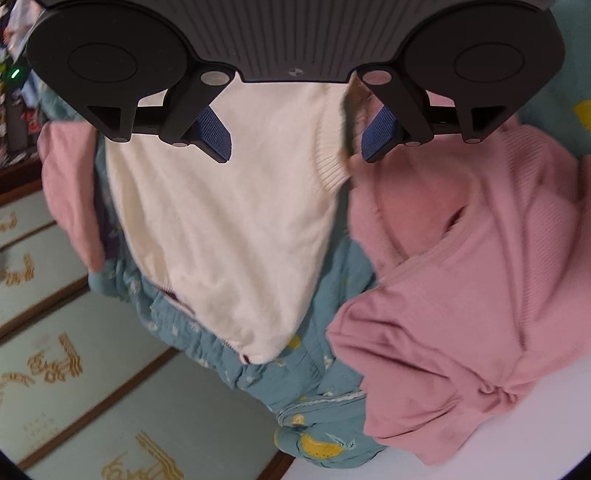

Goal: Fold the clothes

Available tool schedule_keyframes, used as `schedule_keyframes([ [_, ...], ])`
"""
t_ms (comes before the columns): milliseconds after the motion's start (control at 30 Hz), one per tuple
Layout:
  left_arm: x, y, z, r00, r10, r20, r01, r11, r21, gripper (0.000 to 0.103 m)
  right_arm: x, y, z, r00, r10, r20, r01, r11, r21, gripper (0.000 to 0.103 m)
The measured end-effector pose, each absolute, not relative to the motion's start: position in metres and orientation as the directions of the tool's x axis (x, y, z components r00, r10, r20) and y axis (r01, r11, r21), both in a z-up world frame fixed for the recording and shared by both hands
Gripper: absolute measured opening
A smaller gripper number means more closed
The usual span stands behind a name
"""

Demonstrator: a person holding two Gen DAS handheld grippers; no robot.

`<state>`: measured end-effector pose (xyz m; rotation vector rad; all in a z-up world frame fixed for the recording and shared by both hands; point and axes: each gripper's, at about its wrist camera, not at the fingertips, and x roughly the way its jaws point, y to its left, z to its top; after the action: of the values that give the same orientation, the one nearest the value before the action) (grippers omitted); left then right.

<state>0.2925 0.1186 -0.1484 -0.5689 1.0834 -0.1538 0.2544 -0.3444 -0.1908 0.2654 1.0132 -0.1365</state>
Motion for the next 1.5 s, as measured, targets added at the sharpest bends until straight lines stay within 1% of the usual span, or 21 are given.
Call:
schedule_keyframes([
  [67,0.3,0.107,-0.152,0.444,-0.363,-0.819,-0.138,0.875,-0.463,0.077,0.257,-0.345,-0.195,0.521,0.012,-0.854,0.244,0.956,0.162,0.006],
  [133,0.3,0.097,-0.159,0.404,-0.306,-0.862,-0.148,0.908,-0.392,0.077,0.254,-0.349,-0.192,0.517,0.019,-0.856,0.247,0.954,0.17,0.009],
  [167,0.299,0.097,-0.16,0.402,-0.305,-0.863,-0.147,0.909,-0.39,0.077,0.252,-0.35,-0.188,0.518,0.019,-0.855,0.248,0.953,0.171,0.015],
  [200,0.294,0.095,-0.164,0.391,-0.31,-0.867,-0.137,0.912,-0.387,0.077,0.247,-0.352,-0.182,0.528,0.026,-0.849,0.247,0.952,0.183,0.018],
  [300,0.265,0.087,-0.171,0.346,-0.308,-0.886,-0.091,0.929,-0.358,0.077,0.218,-0.353,-0.154,0.563,0.06,-0.825,0.213,0.953,0.214,0.021],
  [333,0.259,0.086,-0.172,0.339,-0.309,-0.888,-0.084,0.931,-0.356,0.077,0.204,-0.351,-0.146,0.56,0.104,-0.822,0.183,0.952,0.245,0.023],
  [400,0.239,0.082,-0.175,0.316,-0.329,-0.89,-0.074,0.927,-0.369,0.077,0.187,-0.345,-0.14,0.532,0.203,-0.822,0.133,0.939,0.318,0.023],
  [433,0.232,0.079,-0.176,0.313,-0.345,-0.885,-0.066,0.921,-0.383,0.077,0.174,-0.338,-0.141,0.501,0.271,-0.822,0.099,0.926,0.365,0.023],
  [467,0.225,0.077,-0.175,0.315,-0.353,-0.881,-0.057,0.92,-0.389,0.077,0.168,-0.328,-0.146,0.477,0.31,-0.823,0.073,0.919,0.389,0.023],
  [533,0.211,0.072,-0.173,0.321,-0.36,-0.876,-0.046,0.918,-0.394,0.077,0.163,-0.311,-0.158,0.449,0.336,-0.828,0.038,0.919,0.393,0.021],
  [600,0.204,0.071,-0.169,0.329,-0.365,-0.871,-0.043,0.916,-0.4,0.077,0.157,-0.297,-0.173,0.431,0.327,-0.841,0.018,0.929,0.37,0.021],
  [667,0.194,0.07,-0.165,0.339,-0.379,-0.861,-0.046,0.908,-0.417,0.077,0.157,-0.293,-0.192,0.415,0.329,-0.848,0.068,0.919,0.389,0.02],
  [800,0.177,0.077,-0.162,0.374,-0.382,-0.845,-0.083,0.894,-0.441,0.077,0.162,-0.289,-0.217,0.436,0.363,-0.824,0.164,0.868,0.469,0.019],
  [867,0.175,0.079,-0.163,0.388,-0.376,-0.842,-0.096,0.892,-0.442,0.077,0.168,-0.282,-0.227,0.429,0.344,-0.835,0.191,0.869,0.456,0.022],
  [967,0.177,0.08,-0.168,0.392,-0.36,-0.846,-0.119,0.893,-0.435,0.077,0.173,-0.276,-0.243,0.409,0.312,-0.858,0.243,0.869,0.432,0.021],
  [1133,0.174,0.081,-0.172,0.396,-0.374,-0.838,-0.113,0.886,-0.449,0.077,0.163,-0.281,-0.235,0.411,0.308,-0.858,0.322,0.832,0.452,0.022],
  [1267,0.176,0.084,-0.178,0.41,-0.384,-0.827,-0.117,0.877,-0.465,0.077,0.149,-0.288,-0.231,0.422,0.309,-0.853,0.353,0.81,0.468,0.022],
  [1367,0.177,0.084,-0.189,0.415,-0.394,-0.82,-0.125,0.868,-0.481,0.077,0.149,-0.289,-0.248,0.428,0.332,-0.841,0.408,0.759,0.507,0.02],
  [1433,0.175,0.084,-0.192,0.418,-0.387,-0.822,-0.121,0.873,-0.472,0.077,0.152,-0.288,-0.262,0.451,0.343,-0.824,0.459,0.703,0.543,0.022],
  [1500,0.176,0.088,-0.193,0.429,-0.386,-0.817,-0.129,0.869,-0.478,0.077,0.154,-0.285,-0.268,0.464,0.336,-0.819,0.474,0.688,0.55,0.022],
])
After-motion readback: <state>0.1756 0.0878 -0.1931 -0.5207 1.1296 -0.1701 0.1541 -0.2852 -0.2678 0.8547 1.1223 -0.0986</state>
